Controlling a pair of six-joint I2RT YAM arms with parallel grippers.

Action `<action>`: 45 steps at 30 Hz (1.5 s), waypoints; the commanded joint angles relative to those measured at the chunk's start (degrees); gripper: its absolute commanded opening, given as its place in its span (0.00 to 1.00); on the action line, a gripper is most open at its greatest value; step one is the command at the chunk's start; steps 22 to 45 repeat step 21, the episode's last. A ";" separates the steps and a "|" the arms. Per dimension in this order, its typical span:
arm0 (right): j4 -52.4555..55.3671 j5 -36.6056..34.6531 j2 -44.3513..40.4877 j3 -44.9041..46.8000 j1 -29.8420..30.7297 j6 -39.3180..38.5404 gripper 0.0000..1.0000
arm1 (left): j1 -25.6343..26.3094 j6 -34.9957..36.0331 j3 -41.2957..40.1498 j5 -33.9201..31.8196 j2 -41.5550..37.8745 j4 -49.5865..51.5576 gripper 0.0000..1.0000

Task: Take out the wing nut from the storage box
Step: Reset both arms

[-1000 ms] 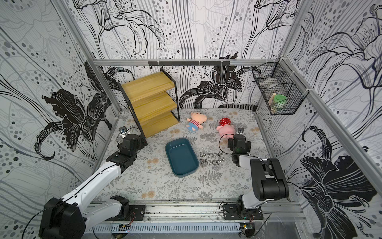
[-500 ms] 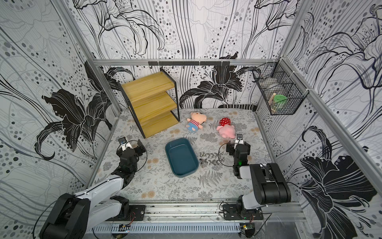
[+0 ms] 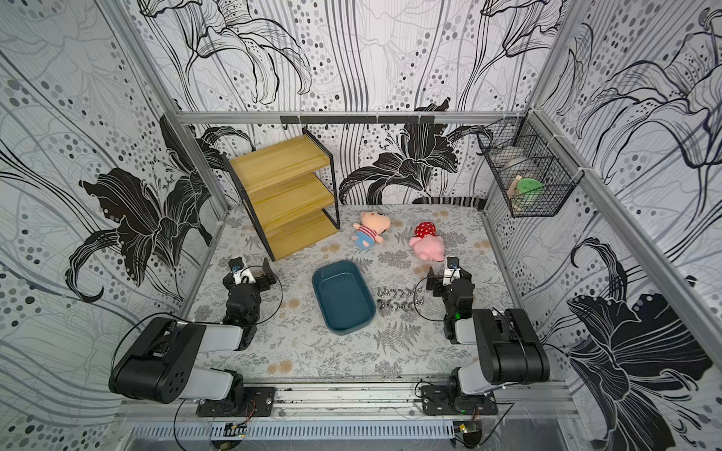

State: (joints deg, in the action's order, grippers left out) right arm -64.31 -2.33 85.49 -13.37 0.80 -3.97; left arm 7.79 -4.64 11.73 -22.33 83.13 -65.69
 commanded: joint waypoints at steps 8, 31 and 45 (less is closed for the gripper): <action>-2.05 1.98 0.55 -0.26 -1.06 0.01 0.96 | -2.52 -0.89 -0.18 7.83 0.91 -4.68 0.97; -2.07 1.98 0.46 -0.18 -1.06 0.01 0.96 | -3.22 -1.00 0.34 10.26 1.21 -4.08 0.98; -2.07 1.98 0.46 -0.18 -1.06 0.01 0.96 | -3.22 -1.00 0.34 10.26 1.21 -4.08 0.98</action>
